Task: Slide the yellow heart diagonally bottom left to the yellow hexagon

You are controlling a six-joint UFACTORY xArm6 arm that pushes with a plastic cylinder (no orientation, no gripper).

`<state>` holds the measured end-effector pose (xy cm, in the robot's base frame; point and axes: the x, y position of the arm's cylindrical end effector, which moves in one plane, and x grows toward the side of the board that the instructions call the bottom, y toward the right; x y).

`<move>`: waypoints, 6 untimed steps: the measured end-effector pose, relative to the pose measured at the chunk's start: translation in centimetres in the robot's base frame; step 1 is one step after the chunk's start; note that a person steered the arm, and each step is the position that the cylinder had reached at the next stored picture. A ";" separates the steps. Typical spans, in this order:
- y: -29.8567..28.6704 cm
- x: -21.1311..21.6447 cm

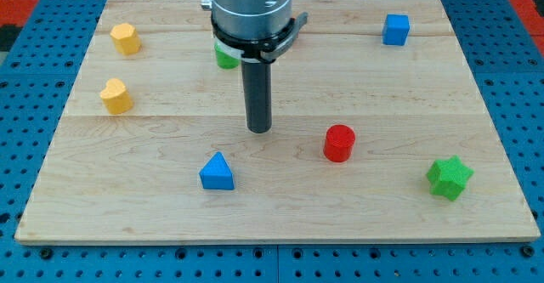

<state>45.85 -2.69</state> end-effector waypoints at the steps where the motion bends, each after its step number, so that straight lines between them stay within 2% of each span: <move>1: -6.6 -4.3; 2: -15.1 -6.9; 3: -20.4 -6.9; 4: -21.9 -3.2; 5: -22.3 -3.6; 6: -22.1 -7.6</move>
